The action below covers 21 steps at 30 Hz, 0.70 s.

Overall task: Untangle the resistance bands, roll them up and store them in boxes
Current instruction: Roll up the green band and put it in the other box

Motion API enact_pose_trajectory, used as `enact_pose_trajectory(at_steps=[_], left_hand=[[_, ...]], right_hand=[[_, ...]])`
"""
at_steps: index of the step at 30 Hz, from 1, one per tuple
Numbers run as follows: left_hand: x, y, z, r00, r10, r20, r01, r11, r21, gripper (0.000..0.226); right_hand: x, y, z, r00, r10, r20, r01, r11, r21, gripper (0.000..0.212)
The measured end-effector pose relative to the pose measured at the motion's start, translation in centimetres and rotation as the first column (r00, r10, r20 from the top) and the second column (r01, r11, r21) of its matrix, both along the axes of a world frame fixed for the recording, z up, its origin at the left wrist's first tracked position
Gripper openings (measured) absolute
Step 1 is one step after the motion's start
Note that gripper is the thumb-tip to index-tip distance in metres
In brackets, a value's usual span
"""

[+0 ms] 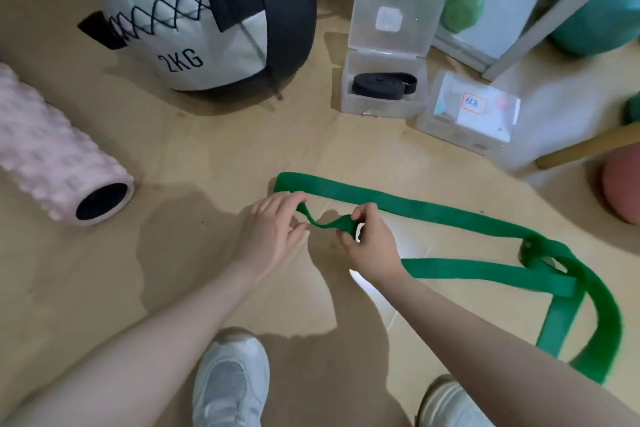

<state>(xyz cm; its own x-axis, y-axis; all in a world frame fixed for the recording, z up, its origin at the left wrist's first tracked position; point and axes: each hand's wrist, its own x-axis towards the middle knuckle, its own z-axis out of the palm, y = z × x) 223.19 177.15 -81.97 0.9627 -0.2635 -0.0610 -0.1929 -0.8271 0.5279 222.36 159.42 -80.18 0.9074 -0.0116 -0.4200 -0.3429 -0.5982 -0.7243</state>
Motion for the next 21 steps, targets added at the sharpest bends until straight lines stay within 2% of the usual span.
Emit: enact_pose_trajectory(at_steps=[2, 4, 6, 7, 9, 11, 14, 16, 18, 19, 21], left_hand=[[0.6, -0.1, 0.3, 0.999, -0.015, 0.037, 0.016, 1.000, -0.019, 0.026], [0.9, 0.0, 0.7, 0.999, -0.034, 0.036, 0.035, 0.998, -0.045, 0.024], [1.0, -0.2, 1.9, 1.000, -0.004, 0.024, 0.008, 0.990, -0.138, 0.015], [1.1, -0.5, 3.0, 0.999, 0.042, -0.029, -0.048, 0.972, -0.229, 0.012], [1.7, -1.4, 5.7, 0.958, 0.166, -0.234, -0.254, 0.871, -0.421, 0.020], [2.3, -2.3, 8.1, 0.893, 0.188, -0.408, -0.392, 0.772, -0.500, 0.023], [2.4, -3.1, 10.9, 0.851, 0.237, -0.468, -0.501, 0.633, -0.591, 0.024], [2.1, -3.6, 12.0, 0.820, 0.248, -0.516, -0.561, 0.529, -0.637, 0.027], [1.8, -4.1, 12.6, 0.826, 0.210, -0.522, -0.553, 0.477, -0.683, 0.030], [1.8, -4.3, 12.6, 0.840, 0.181, -0.511, -0.532, 0.458, -0.712, 0.032], [2.0, -4.4, 12.9, 0.855, 0.117, -0.505, -0.506, 0.398, -0.765, 0.037]], right_hand=[[0.2, -0.8, 1.5, 0.996, -0.064, -0.065, 0.075, 0.981, 0.180, 0.030], [0.6, -1.7, 3.2, 0.994, -0.054, -0.097, 0.083, 0.944, 0.318, 0.031], [1.2, -2.4, 5.2, 0.997, -0.039, -0.070, 0.065, 0.905, 0.420, 0.031], [1.6, -2.8, 6.3, 0.998, -0.037, -0.042, 0.052, 0.894, 0.444, 0.034], [2.8, -3.0, 8.5, 1.000, -0.012, 0.001, 0.010, 0.903, 0.430, 0.037], [4.1, -2.6, 10.5, 0.997, 0.050, 0.053, -0.066, 0.927, 0.370, 0.031], [5.9, -1.0, 13.0, 0.977, 0.101, 0.185, -0.148, 0.955, 0.258, 0.027], [6.9, 0.0, 13.9, 0.941, 0.175, 0.289, -0.214, 0.971, 0.109, 0.025], [7.8, 0.9, 14.7, 0.911, 0.229, 0.343, -0.242, 0.970, -0.006, 0.025], [8.2, 1.3, 14.8, 0.920, 0.207, 0.333, -0.227, 0.974, 0.022, 0.025], [8.6, 1.9, 15.0, 0.958, 0.114, 0.264, -0.166, 0.968, 0.186, 0.026]])
